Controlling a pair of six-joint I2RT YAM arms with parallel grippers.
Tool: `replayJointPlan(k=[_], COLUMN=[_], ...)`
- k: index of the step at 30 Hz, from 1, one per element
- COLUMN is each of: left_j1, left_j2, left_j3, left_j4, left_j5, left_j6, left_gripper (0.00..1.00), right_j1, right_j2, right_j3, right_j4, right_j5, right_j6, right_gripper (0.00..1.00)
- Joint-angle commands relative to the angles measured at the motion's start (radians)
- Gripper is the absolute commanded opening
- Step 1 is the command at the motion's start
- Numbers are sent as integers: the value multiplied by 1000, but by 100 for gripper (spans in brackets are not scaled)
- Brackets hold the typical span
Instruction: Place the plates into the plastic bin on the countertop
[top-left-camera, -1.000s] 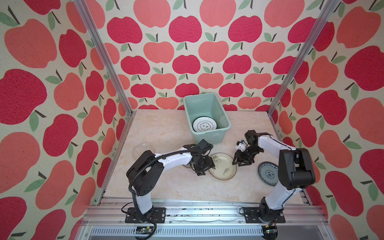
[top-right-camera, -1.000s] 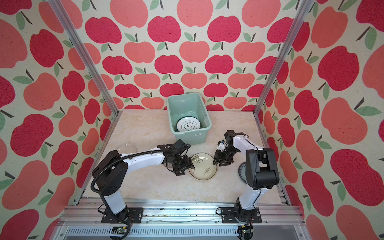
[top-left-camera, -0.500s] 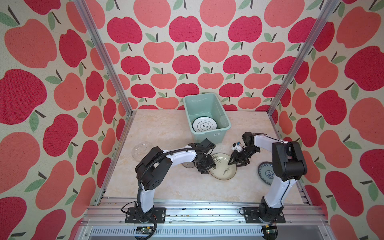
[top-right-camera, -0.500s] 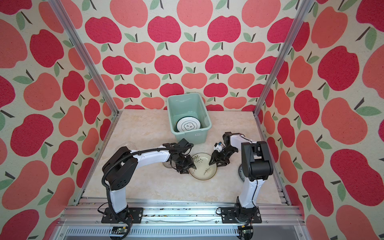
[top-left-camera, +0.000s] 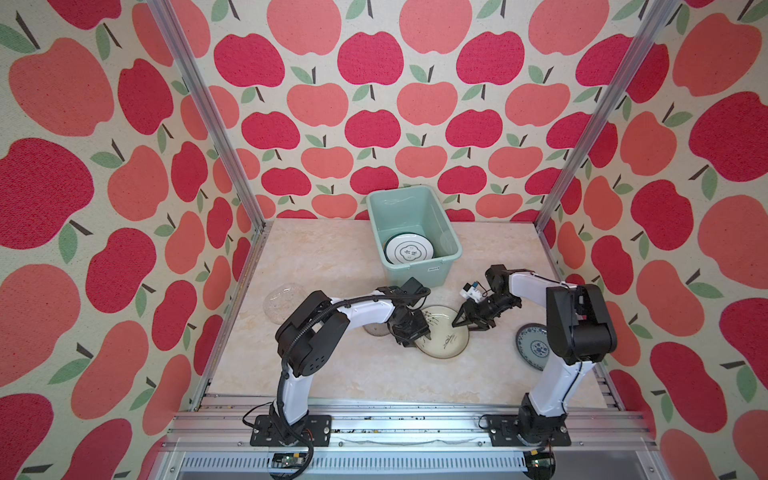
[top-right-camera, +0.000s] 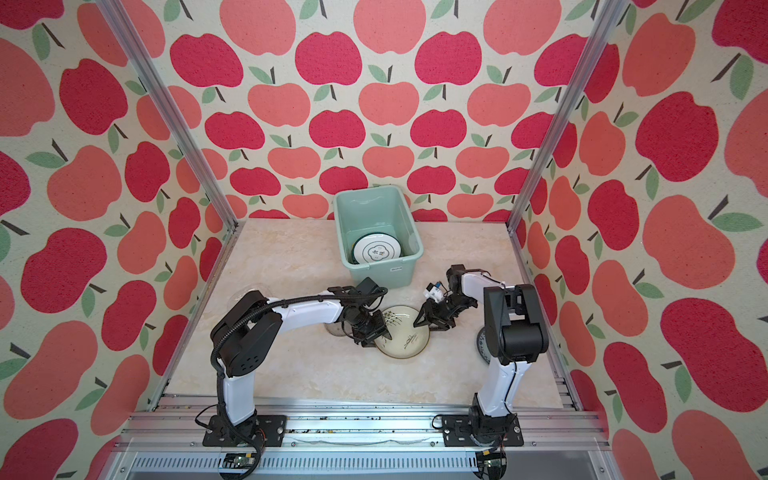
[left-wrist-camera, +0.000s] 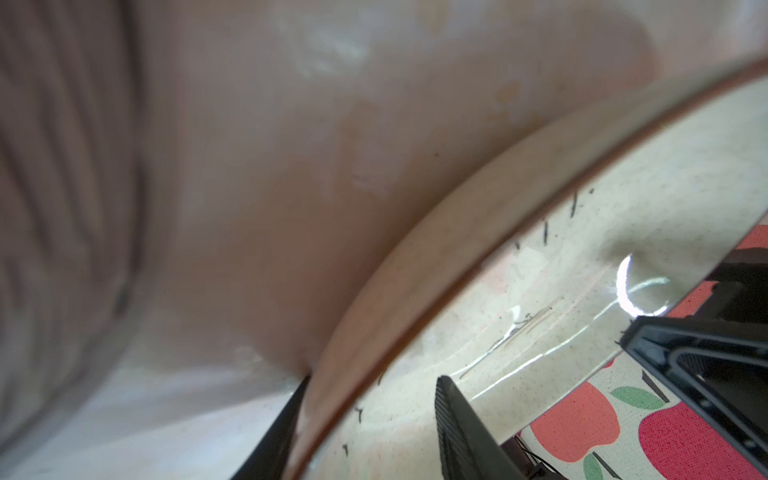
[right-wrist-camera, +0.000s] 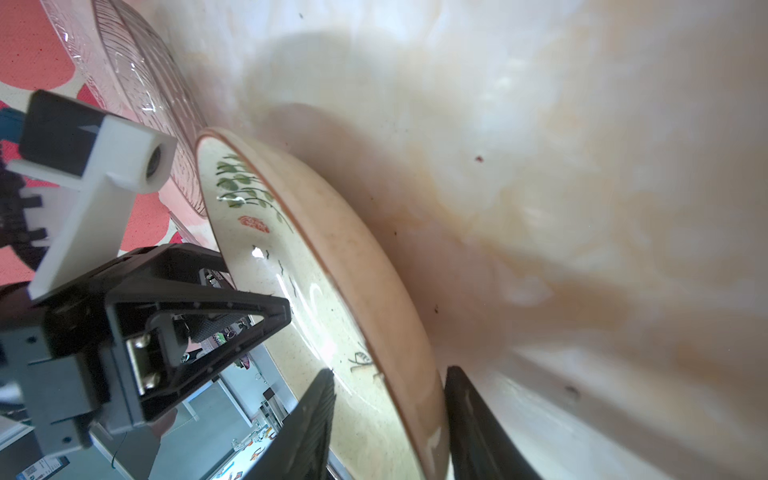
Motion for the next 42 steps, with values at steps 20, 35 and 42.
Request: replayJointPlan(k=[20, 35, 42], left_j1=[-12, -23, -21], left_j2=[7, -161, -287], left_j3=[63, 27, -23], left_j4=[79, 74, 77], left_j5=[20, -58, -102], left_j6=[61, 151, 185], left_gripper=[44, 72, 78], right_j1=[47, -32, -40], right_j2=[-98, -336, -413], right_j3=[7, 13, 76], right_j4=[-41, -227, -301], right_j5=[-35, 119, 162], right_j6=[50, 134, 182], right_gripper=[11, 0, 0])
